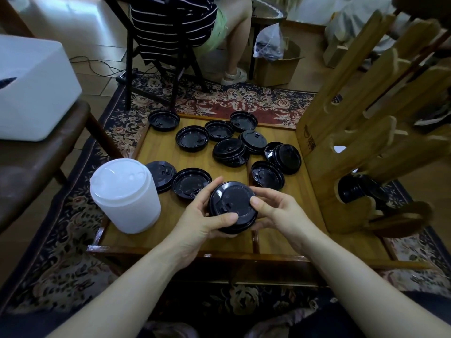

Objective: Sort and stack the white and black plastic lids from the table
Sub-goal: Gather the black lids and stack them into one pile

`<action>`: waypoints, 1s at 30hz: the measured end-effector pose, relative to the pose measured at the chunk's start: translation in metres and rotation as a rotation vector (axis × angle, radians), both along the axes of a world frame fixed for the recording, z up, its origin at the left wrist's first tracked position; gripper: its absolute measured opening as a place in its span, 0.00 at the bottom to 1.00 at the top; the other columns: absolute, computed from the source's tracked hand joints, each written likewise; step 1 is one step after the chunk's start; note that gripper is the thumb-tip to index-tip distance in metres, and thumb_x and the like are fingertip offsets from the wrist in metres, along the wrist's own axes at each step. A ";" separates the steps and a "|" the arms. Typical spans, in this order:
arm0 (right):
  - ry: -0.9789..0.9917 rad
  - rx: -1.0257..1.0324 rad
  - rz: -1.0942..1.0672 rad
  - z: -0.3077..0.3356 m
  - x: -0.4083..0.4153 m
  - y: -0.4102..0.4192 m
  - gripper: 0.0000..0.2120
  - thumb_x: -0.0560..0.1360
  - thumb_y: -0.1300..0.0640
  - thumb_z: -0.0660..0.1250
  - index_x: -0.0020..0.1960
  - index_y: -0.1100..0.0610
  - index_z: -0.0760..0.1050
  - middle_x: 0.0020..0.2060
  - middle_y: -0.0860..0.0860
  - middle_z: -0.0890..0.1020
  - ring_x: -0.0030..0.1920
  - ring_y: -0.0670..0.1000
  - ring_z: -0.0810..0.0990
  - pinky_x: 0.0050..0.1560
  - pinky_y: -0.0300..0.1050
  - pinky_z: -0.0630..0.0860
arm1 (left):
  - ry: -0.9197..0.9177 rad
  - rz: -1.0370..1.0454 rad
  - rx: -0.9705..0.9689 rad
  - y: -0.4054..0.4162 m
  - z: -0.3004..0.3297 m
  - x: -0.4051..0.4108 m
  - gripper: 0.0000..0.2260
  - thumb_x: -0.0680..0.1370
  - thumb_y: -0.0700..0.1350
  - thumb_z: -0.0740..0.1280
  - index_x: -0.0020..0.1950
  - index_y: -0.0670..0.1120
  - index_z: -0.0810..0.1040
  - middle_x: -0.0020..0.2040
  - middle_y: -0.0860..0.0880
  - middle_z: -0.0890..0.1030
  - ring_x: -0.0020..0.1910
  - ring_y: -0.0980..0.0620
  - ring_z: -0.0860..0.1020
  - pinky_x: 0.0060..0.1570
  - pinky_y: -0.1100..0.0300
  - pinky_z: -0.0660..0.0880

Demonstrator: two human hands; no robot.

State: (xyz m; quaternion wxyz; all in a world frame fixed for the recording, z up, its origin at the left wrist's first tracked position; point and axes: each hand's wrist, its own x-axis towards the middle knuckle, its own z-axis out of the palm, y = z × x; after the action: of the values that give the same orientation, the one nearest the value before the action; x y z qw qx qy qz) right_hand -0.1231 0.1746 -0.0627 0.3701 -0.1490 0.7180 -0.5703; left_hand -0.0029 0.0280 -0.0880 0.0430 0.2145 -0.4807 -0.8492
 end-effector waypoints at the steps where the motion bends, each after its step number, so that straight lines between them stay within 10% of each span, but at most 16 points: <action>1: 0.008 0.003 0.006 -0.001 0.000 -0.001 0.16 0.79 0.60 0.65 0.67 0.58 0.75 0.55 0.58 0.83 0.47 0.52 0.85 0.38 0.42 0.82 | 0.000 0.008 0.005 0.000 0.000 0.000 0.39 0.64 0.36 0.79 0.70 0.60 0.74 0.64 0.48 0.78 0.60 0.45 0.82 0.46 0.47 0.83; 5: 0.139 0.065 0.038 -0.004 -0.005 -0.004 0.16 0.79 0.54 0.65 0.66 0.57 0.76 0.53 0.57 0.83 0.47 0.53 0.84 0.44 0.46 0.83 | -0.016 0.058 0.036 -0.001 0.002 -0.001 0.40 0.61 0.36 0.77 0.71 0.57 0.73 0.63 0.48 0.79 0.59 0.44 0.82 0.42 0.48 0.83; 10: 0.868 0.498 0.110 -0.022 -0.041 0.003 0.22 0.78 0.46 0.66 0.70 0.53 0.72 0.61 0.48 0.76 0.65 0.48 0.71 0.64 0.47 0.71 | -0.024 0.098 0.047 -0.007 0.001 -0.002 0.39 0.60 0.37 0.78 0.69 0.58 0.75 0.61 0.49 0.81 0.60 0.44 0.81 0.48 0.45 0.83; 17: 1.164 0.792 0.260 -0.042 -0.053 0.008 0.10 0.78 0.52 0.67 0.58 0.52 0.78 0.54 0.49 0.78 0.59 0.51 0.71 0.57 0.46 0.69 | -0.018 0.147 0.129 -0.010 0.006 -0.003 0.35 0.61 0.35 0.75 0.66 0.57 0.77 0.60 0.47 0.82 0.57 0.44 0.82 0.41 0.51 0.82; 21: 1.057 0.686 0.160 -0.025 -0.048 0.007 0.04 0.78 0.54 0.66 0.52 0.52 0.78 0.49 0.47 0.77 0.55 0.50 0.73 0.53 0.44 0.71 | -0.011 0.148 0.129 -0.009 0.007 -0.003 0.36 0.61 0.34 0.75 0.67 0.57 0.77 0.61 0.46 0.81 0.58 0.44 0.82 0.44 0.50 0.83; 30: 0.089 -0.017 -0.294 0.045 -0.034 0.022 0.06 0.81 0.61 0.63 0.53 0.57 0.78 0.41 0.51 0.83 0.42 0.48 0.79 0.38 0.41 0.72 | -0.022 0.150 0.126 -0.005 0.008 -0.004 0.35 0.62 0.37 0.77 0.67 0.56 0.77 0.62 0.46 0.81 0.59 0.43 0.81 0.43 0.51 0.83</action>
State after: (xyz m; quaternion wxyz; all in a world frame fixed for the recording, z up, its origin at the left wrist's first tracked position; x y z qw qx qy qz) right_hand -0.1571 0.1970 -0.0172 0.2489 -0.0704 0.7432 -0.6171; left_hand -0.0065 0.0233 -0.0801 0.0878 0.2615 -0.4095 -0.8696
